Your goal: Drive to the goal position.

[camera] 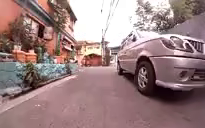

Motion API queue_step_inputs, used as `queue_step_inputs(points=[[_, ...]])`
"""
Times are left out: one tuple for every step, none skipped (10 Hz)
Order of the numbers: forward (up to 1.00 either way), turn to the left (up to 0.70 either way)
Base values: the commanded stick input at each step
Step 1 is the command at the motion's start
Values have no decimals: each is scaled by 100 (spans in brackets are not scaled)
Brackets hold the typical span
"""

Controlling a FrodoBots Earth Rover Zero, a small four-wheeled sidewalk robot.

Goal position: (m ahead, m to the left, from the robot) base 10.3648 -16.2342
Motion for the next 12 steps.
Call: queue_step_inputs(points=[[70,0],[70,0],[70,0],[70,0],[70,0],[70,0],[70,0],[70,0],[70,0],[70,0],[70,0],[70,0]])
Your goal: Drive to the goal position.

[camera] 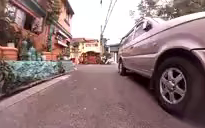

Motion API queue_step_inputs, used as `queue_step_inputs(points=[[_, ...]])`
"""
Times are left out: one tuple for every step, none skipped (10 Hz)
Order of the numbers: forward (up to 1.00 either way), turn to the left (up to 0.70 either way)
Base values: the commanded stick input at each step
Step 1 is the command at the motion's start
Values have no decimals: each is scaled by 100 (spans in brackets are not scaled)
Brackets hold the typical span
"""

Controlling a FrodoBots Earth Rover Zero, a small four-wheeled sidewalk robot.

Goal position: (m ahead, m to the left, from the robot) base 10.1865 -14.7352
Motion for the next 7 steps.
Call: queue_step_inputs(points=[[70,0],[70,0],[70,0],[70,0],[70,0],[70,0],[70,0]])
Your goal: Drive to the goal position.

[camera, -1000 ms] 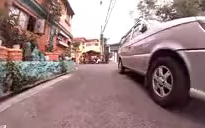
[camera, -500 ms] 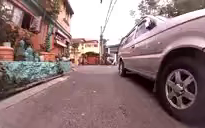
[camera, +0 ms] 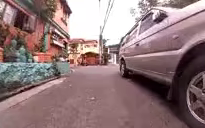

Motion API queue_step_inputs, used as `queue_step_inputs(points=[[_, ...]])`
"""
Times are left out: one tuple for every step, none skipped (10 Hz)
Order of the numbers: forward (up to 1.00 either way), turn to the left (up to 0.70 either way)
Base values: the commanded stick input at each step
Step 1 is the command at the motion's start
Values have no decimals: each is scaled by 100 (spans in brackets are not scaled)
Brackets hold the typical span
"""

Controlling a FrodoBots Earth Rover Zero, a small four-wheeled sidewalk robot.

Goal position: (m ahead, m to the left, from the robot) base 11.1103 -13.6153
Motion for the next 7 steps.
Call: queue_step_inputs(points=[[70,0],[70,0],[70,0],[70,0],[70,0],[70,-3],[70,-11]])
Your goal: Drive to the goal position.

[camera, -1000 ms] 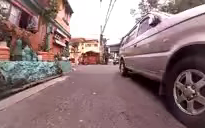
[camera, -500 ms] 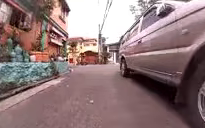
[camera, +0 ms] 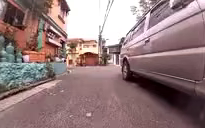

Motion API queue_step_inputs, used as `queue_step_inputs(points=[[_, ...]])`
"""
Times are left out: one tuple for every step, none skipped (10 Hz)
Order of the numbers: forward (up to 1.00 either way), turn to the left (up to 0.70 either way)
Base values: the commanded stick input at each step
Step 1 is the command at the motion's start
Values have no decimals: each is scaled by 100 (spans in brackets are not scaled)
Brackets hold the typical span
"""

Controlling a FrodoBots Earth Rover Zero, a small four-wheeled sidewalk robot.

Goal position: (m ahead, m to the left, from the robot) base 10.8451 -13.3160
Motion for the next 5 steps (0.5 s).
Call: queue_step_inputs(points=[[70,-24],[70,-13],[70,0],[70,0],[70,0]])
